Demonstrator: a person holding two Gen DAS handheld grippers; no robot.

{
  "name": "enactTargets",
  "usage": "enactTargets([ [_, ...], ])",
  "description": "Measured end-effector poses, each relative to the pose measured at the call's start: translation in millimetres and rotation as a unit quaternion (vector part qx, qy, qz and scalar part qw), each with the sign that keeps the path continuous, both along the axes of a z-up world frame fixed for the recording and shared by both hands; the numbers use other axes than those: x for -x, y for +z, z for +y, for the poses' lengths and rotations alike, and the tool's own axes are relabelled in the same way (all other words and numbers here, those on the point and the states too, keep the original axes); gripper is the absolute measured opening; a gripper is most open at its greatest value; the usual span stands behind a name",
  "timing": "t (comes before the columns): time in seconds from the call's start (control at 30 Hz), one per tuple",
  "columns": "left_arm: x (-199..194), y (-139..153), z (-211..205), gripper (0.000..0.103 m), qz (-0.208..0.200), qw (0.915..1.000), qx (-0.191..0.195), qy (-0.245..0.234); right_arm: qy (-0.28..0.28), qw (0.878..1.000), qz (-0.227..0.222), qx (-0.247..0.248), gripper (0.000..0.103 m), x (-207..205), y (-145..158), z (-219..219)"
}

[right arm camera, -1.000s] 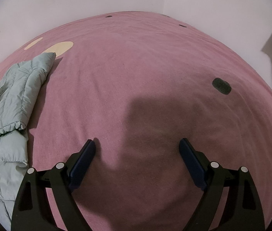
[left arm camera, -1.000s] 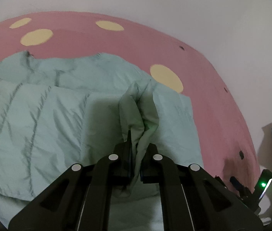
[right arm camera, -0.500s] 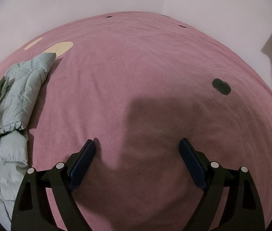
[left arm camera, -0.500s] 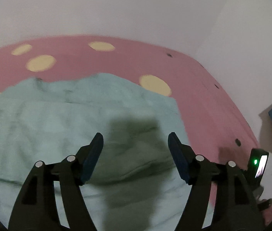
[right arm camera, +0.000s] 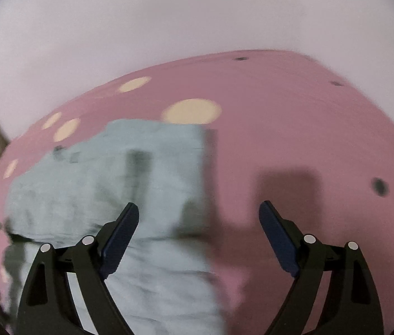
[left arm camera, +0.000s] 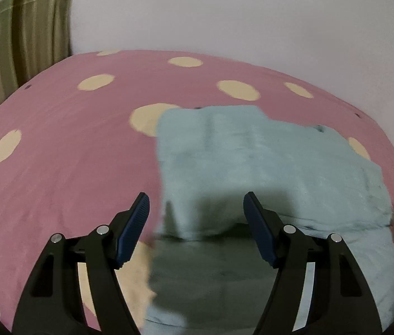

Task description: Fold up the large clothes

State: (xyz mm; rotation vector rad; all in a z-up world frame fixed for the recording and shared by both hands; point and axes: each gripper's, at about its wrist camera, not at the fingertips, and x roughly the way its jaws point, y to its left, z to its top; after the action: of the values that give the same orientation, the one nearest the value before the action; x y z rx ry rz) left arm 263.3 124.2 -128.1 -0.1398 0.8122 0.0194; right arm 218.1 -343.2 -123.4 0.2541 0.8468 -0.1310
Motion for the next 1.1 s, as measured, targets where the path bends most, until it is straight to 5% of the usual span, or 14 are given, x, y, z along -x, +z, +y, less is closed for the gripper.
enactTargets([
  [0.17, -6.1, -7.9, 17.5, 0.07, 0.007, 0.9999, 0.007, 0.009, 0.034, 0.998, 0.043, -0.014, 0.076, -53.2, -25.4, 42.6],
  [0.23, -10.6, -10.3, 18.9, 0.071, 0.008, 0.9999, 0.007, 0.007, 0.038, 0.997, 0.066, -0.024, 0.044, -67.9, -38.3, 47.9],
  [0.33, -16.7, -12.3, 16.2, 0.071, 0.006, 1.0, 0.005, 0.0, 0.056, 0.993, 0.09, -0.042, 0.022, -78.6, -53.3, 53.8],
  [0.43, -22.7, -13.4, 11.6, 0.074, 0.001, 1.0, -0.006, -0.007, 0.049, 0.996, 0.073, -0.018, 0.013, -72.8, -45.8, 48.4],
  [0.7, -49.7, -46.0, -8.7, 0.074, 0.052, 0.9963, -0.068, -0.015, 0.041, 0.994, 0.098, 0.018, 0.011, -80.7, -68.7, 31.9],
  [1.0, -53.4, -51.9, -2.8, 0.074, 0.072, 0.9961, -0.05, -0.011, 0.057, 0.994, 0.087, 0.037, 0.014, -76.5, -70.5, 32.6],
  [1.1, -41.6, -29.1, -1.5, 0.074, 0.052, 0.9973, -0.051, -0.005, 0.054, 0.993, 0.089, 0.048, 0.045, -69.8, -50.3, 30.7],
])
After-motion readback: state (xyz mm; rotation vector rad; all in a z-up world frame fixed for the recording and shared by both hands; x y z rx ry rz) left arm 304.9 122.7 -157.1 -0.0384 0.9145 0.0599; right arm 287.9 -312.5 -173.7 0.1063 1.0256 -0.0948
